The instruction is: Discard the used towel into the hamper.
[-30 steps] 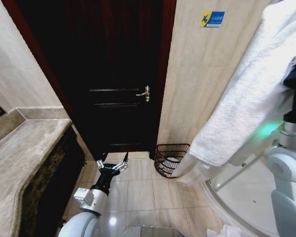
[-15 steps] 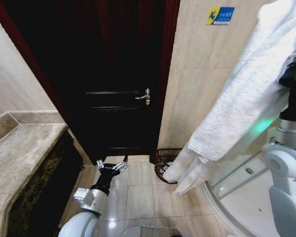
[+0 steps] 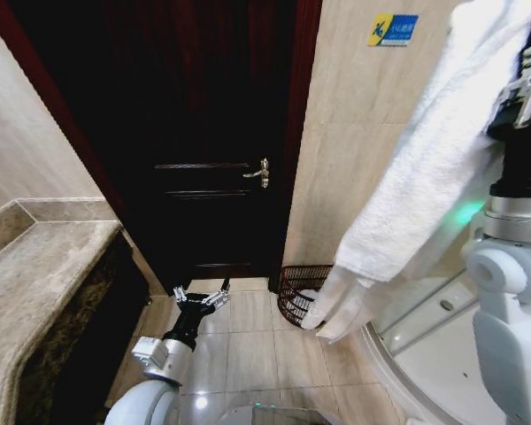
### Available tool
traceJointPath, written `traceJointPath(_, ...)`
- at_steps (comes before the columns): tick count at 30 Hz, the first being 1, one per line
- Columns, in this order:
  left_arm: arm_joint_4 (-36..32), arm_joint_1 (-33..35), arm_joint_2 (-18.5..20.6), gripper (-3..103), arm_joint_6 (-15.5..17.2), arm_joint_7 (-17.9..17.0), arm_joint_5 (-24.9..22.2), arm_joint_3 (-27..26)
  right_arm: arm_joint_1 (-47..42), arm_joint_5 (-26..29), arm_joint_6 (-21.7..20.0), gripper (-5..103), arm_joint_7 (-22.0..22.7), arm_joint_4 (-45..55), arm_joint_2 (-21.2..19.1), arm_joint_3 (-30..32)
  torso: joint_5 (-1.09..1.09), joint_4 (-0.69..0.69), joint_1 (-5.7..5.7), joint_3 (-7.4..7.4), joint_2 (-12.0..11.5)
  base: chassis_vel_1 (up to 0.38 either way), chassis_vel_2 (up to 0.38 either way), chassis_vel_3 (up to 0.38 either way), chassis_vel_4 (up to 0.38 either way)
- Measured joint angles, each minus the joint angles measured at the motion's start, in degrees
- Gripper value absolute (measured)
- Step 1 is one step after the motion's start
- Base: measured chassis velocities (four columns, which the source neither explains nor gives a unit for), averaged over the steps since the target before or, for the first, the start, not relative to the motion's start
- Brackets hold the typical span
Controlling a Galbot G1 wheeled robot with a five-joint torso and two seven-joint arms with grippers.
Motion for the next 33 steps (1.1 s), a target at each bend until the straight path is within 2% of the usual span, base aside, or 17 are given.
traceJointPath(10,0.0,0.0,0.0,100,0.0,0.0,0.0,0.0,1.9,-0.1,0.0,13,-0.4,-1.3,-0.3,-0.8,0.01,0.01,0.02,0.01,0.0,-0.088,0.08,0.095,-0.091)
traceJointPath(14,0.0,0.0,0.0,100,0.0,0.0,0.0,0.0,2.8,0.9,1.5,13,-1.0,-2.0,-0.7,-2.0,-0.02,0.0,0.02,0.01,0.0,-0.164,0.143,0.135,-0.147)
traceJointPath(17,0.0,0.0,0.0,100,0.0,0.0,0.0,0.0,4.3,1.8,3.4,13,-3.2,-4.0,-1.4,-3.4,0.04,0.0,0.08,0.04,0.0,-0.089,0.115,0.117,-0.093)
traceJointPath(21,0.0,0.0,0.0,100,0.0,0.0,0.0,0.0,9.9,2.0,5.5,13,-4.7,-8.2,-2.1,-6.5,-0.03,0.01,0.03,0.02,0.0,-0.025,0.035,0.028,-0.018)
traceJointPath(33,0.0,0.0,0.0,100,0.0,0.0,0.0,0.0,14.2,1.4,7.6,13,-6.4,-13.4,-1.5,-9.1,0.0,0.0,0.01,0.0,0.0,0.0,0.0,0.0,0.0)
